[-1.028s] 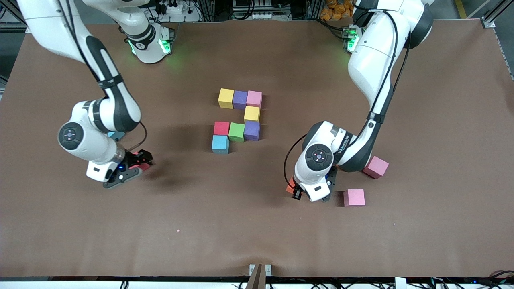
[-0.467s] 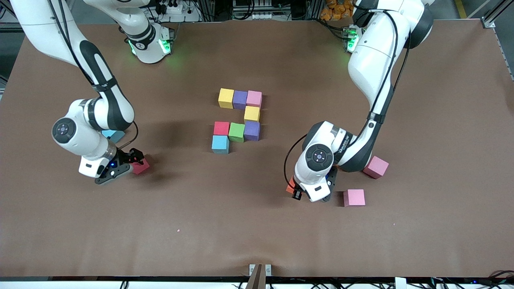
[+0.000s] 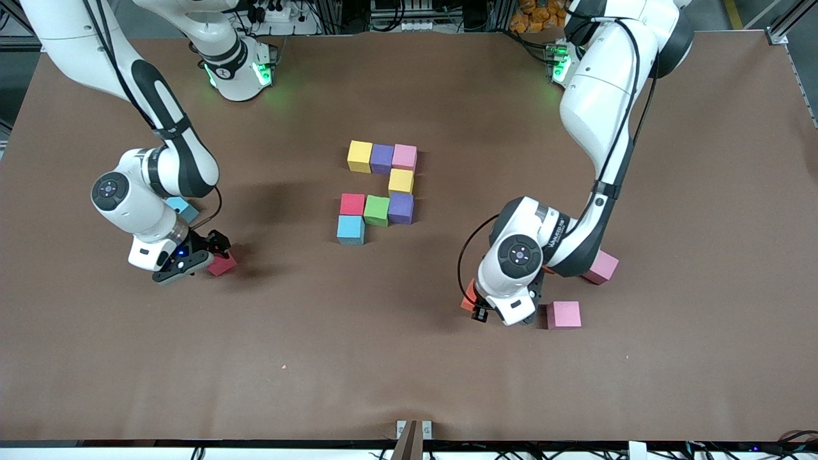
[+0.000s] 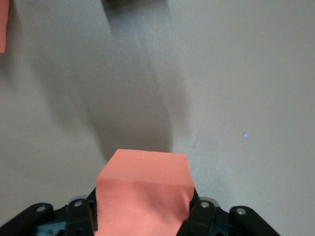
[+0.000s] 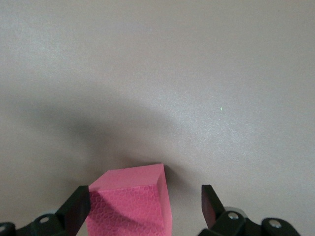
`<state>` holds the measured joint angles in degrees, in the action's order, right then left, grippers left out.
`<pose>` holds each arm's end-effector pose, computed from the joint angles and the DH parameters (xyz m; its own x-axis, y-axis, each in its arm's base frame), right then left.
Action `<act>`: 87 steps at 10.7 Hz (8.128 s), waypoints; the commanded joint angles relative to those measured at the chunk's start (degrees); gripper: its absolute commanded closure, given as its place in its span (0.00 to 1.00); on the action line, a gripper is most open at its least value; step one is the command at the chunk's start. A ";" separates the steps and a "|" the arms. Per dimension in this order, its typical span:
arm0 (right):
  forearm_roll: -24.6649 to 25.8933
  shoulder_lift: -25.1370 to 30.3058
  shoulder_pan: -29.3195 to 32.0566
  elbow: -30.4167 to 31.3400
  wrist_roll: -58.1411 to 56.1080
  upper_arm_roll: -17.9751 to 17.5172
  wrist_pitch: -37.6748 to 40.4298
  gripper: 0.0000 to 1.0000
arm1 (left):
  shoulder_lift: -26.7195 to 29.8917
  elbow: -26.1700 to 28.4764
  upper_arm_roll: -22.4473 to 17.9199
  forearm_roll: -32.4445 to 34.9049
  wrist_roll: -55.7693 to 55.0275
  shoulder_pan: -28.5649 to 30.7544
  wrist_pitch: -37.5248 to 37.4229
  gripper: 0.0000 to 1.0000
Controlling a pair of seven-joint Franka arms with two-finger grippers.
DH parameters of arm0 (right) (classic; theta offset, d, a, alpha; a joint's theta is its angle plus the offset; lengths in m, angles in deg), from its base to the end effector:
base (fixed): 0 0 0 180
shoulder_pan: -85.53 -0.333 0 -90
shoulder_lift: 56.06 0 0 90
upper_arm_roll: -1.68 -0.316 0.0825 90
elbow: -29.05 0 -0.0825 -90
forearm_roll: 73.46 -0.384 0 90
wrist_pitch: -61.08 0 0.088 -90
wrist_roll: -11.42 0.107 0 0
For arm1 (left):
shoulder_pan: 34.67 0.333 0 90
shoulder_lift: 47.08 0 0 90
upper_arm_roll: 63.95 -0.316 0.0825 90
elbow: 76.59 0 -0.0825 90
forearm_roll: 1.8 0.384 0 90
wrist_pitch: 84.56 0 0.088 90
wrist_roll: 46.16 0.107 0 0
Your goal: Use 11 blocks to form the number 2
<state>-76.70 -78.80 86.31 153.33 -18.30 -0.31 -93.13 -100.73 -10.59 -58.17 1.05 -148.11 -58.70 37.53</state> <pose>0.5771 0.0103 0.2203 0.8756 0.4653 0.1295 0.4664 -0.8842 0.0231 0.6811 -0.3606 0.2345 0.2907 0.9557 -0.0467 0.9566 -0.2891 0.0376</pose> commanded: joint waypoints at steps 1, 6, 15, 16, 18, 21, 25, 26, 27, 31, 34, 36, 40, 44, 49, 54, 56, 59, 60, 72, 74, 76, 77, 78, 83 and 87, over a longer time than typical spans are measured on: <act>0.44 1.56 1.51 -3.39 -0.51 -1.70 8.77 0.00 | 1.70 0.45 -0.06 -1.18 -0.71 1.88 -0.62 0.62; -0.44 1.20 2.91 -0.29 -4.71 -1.88 4.94 0.00 | 2.23 0.19 -0.59 -0.47 -0.44 4.26 -0.80 0.62; -0.44 0.85 3.62 4.65 -7.01 -2.40 -7.03 0.21 | 3.56 0.27 -0.68 -0.47 1.40 4.09 -1.50 0.62; -0.44 0.50 3.10 5.53 -7.01 -2.93 -9.68 0.24 | 3.55 0.36 -0.59 -0.39 1.75 4.09 -1.41 0.62; -0.44 0.50 3.35 5.54 -7.01 -2.93 -9.70 0.45 | 3.55 0.36 -0.68 -0.39 1.75 4.17 -1.41 0.62; -0.44 0.59 2.92 3.97 -6.40 -3.28 -8.13 0.60 | 3.55 0.36 -0.68 -0.47 1.76 4.52 -1.41 0.62; -0.44 -0.03 -0.24 -10.42 9.90 -9.43 10.99 0.61 | 3.55 0.27 -0.68 -0.47 1.84 4.61 -1.41 0.62; -0.44 -1.07 -3.03 -13.59 15.35 -9.52 12.52 0.61 | 3.55 0.27 -0.59 -0.47 1.84 4.96 -1.41 0.62; -0.53 -2.30 -6.19 -15.80 21.49 -9.35 12.62 0.61 | 3.64 0.27 -0.68 -0.47 2.02 5.49 -1.41 0.62; 0.26 -7.22 -15.44 -23.10 49.28 -8.65 12.71 0.61 | 3.55 0.36 -0.68 -0.39 3.42 5.40 -1.41 0.62; 1.05 -11.62 -25.34 -25.75 61.17 -2.35 12.53 0.62 | 3.55 0.36 -0.68 -0.39 4.04 5.32 -1.41 0.62; 1.49 -13.21 -30.30 -25.57 62.68 1.45 12.71 0.64 | 3.46 0.36 -0.68 -0.30 4.74 5.23 -1.41 0.62; 1.58 -13.73 -31.62 -24.96 64.35 1.46 12.62 0.65 | 3.38 0.36 -0.68 -0.38 4.74 5.05 -1.41 0.62; 3.24 -13.65 -31.98 -24.61 64.36 1.64 12.62 0.65 | 3.12 0.36 -0.59 -0.56 4.30 4.96 -1.41 0.62; 12.21 -13.83 -33.12 -24.52 72.35 1.55 12.62 0.65 | 3.03 0.36 -0.59 -0.56 3.87 4.61 -1.33 0.62; 12.21 -13.74 -33.12 -24.17 72.27 1.55 12.62 0.64 | 2.24 0.19 -0.59 -0.74 -2.36 2.86 -1.06 0.61; 12.39 -13.65 -33.21 -24.17 72.18 1.55 12.71 0.64 | 1.80 0.19 -0.77 -0.56 -7.36 0.84 -1.06 0.61; 13.09 -13.39 -33.21 -23.82 72.44 1.55 13.32 0.64 | 1.44 0.19 -0.77 -0.47 -13.60 -2.06 -1.06 0.61; 13.09 -13.39 -33.21 -23.64 72.53 1.55 13.41 0.64 | 1.36 0.19 -0.85 -0.47 -15.63 -3.20 -1.06 0.61; 12.48 -1.55 -27.60 -23.38 69.02 1.29 19.47 0.00 | -0.22 -0.60 -1.21 -0.74 -26.80 -11.11 0.08 0.61; 12.21 2.76 -23.91 -20.75 69.01 1.02 20.09 0.00 | -0.66 -1.04 -1.29 -0.74 -28.73 -13.22 1.22 0.62; 12.13 5.93 -18.82 -21.26 59.95 0.59 26.21 0.00 | -0.84 -1.13 -1.99 -0.74 -30.49 -15.77 1.49 0.62; 12.04 6.64 -15.66 -22.75 53.96 0.06 30.77 0.00 | -0.93 -1.31 -2.61 -0.74 -31.46 -16.91 2.44 0.62; 12.04 7.52 -13.89 -24.15 49.55 0.14 34.38 0.00 | -1.80 -1.83 -2.70 -0.74 -32.16 -17.70 2.89 0.62; 7.50 20.25 -5.81 -24.34 36.15 0.58 55.83 0.00 | -3.74 -4.73 -2.44 -1.00 -36.02 -17.98 5.88 0.62; 1.25 22.64 2.99 -34.26 27.80 1.98 66.31 0.00 | -3.57 -4.74 -2.52 -1.00 -39.73 -17.98 7.20 0.62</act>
<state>-72.27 -56.56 86.09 122.09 11.50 1.57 -29.58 -103.43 -13.56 -59.89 1.01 -186.45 -76.09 44.52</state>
